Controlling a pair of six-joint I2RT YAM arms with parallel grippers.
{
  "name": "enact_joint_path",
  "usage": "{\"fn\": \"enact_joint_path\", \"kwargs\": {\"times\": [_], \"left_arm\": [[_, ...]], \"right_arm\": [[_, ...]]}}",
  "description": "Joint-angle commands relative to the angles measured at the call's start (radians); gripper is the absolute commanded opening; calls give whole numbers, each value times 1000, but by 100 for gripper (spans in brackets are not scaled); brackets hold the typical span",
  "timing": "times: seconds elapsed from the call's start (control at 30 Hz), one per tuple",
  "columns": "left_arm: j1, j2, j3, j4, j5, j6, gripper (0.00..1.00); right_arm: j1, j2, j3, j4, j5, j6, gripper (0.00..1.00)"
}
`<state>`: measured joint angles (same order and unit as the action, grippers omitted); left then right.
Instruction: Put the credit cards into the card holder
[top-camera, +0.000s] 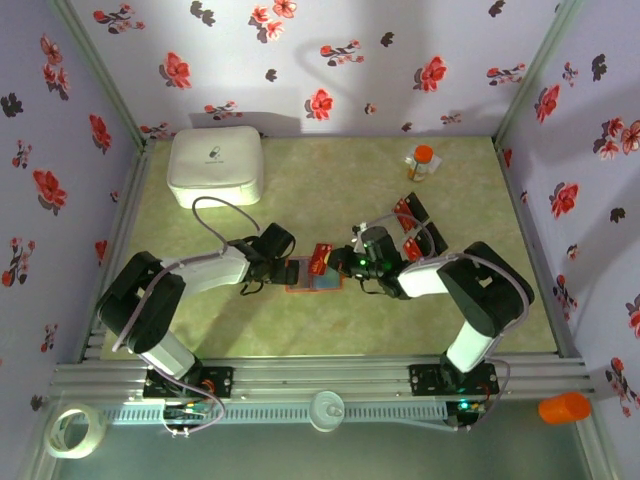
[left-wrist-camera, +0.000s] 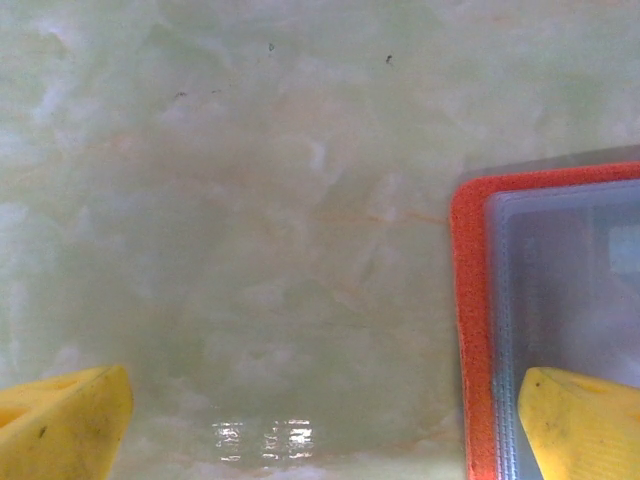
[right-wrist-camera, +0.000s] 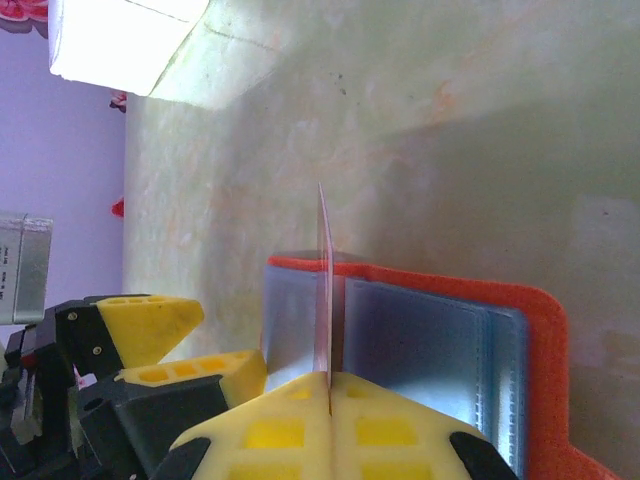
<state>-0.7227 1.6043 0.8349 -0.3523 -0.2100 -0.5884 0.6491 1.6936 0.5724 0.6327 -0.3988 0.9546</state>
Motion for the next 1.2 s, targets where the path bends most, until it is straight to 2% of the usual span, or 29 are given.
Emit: {"fn": "enact_joint_path", "kwargs": {"times": [0.0,0.53,1.17], "left_arm": [[-7,14,-18,-29,-30,-10,100],[-10,13,-17,-31,-31,-12,100],[-11,14,-11,-33,-32,-12,100]], "right_arm": [[11,18,-12,29,-20,13,0],[15,39,-35,28,-74,-2,0],[15,50,33,-231,-122,-98,0]]}}
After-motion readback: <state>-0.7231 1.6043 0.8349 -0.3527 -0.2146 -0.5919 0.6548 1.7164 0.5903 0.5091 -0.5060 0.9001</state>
